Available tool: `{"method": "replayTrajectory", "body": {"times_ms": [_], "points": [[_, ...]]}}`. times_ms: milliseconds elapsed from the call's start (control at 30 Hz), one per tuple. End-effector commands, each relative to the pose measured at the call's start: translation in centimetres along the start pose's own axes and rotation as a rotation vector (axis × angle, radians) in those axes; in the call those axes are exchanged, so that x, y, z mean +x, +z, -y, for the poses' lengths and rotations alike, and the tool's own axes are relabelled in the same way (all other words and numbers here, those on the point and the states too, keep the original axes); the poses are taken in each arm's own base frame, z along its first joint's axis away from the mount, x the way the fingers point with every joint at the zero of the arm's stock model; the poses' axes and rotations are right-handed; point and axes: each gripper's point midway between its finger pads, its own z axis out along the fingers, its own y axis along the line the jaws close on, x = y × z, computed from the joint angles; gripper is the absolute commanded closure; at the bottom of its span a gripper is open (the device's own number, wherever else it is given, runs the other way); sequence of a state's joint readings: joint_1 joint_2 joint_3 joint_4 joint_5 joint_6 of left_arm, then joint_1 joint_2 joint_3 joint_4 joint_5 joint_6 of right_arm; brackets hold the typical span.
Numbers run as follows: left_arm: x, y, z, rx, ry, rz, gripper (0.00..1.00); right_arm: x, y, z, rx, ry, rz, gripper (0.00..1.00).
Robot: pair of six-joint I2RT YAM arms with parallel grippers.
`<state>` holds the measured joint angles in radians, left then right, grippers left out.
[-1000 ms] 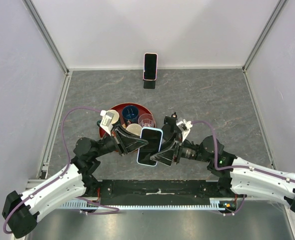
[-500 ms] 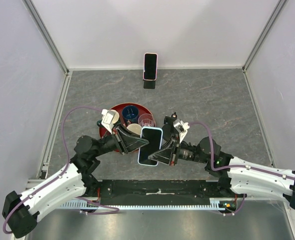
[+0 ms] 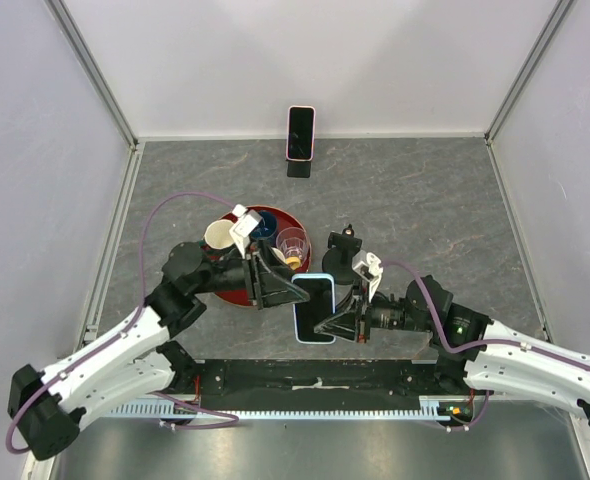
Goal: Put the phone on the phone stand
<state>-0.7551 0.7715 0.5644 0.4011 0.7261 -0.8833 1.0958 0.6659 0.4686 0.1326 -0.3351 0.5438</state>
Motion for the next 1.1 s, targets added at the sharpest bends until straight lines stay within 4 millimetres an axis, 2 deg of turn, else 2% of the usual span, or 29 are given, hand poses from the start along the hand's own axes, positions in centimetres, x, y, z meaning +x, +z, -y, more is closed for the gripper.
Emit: {"method": "replayTrajectory", "body": {"times_ms": [0, 300, 433, 667, 867, 900, 967, 1000, 1033, 1067], "points": [[0.6, 0.6, 2.4, 0.141, 0.049, -0.126, 0.41, -3.6, -0.3, -3.4, -0.113, -0.1, 0.074, 1.0], [1.9, 0.7, 2.8, 0.19, 0.061, -0.215, 0.64, -3.4, -0.4, -3.5, -0.112, -0.114, 0.04, 1.0], [2.3, 0.6, 2.1, 0.147, 0.067, -0.27, 0.64, -3.4, -0.4, -3.5, -0.104, -0.116, 0.02, 1.0], [1.2, 1.0, 1.3, 0.061, 0.121, -0.253, 0.66, -3.1, -0.3, -3.1, -0.089, -0.116, 0.006, 1.0], [0.4, 1.0, 0.6, -0.002, 0.162, -0.214, 0.83, -3.1, 0.0, -2.8, -0.076, -0.106, -0.002, 1.0], [0.4, 1.0, 0.3, -0.017, 0.172, -0.213, 0.91, -3.1, 0.1, -2.9, -0.077, -0.105, -0.003, 1.0], [-0.1, 0.9, 0.2, -0.041, 0.197, -0.185, 0.98, -3.0, 0.3, -2.6, -0.066, -0.1, -0.011, 1.0], [-0.2, 0.9, -0.1, -0.061, 0.206, -0.173, 0.98, -3.2, 0.4, -2.0, -0.03, -0.096, -0.003, 0.89], [-0.5, 0.9, -0.4, -0.079, 0.211, -0.16, 0.98, -3.4, 0.4, -1.5, 0.003, -0.092, 0.003, 0.56], [-1.0, 0.8, -0.8, -0.108, 0.225, -0.133, 0.98, -2.9, 0.2, -0.5, 0.061, -0.077, -0.018, 0.43]]}}
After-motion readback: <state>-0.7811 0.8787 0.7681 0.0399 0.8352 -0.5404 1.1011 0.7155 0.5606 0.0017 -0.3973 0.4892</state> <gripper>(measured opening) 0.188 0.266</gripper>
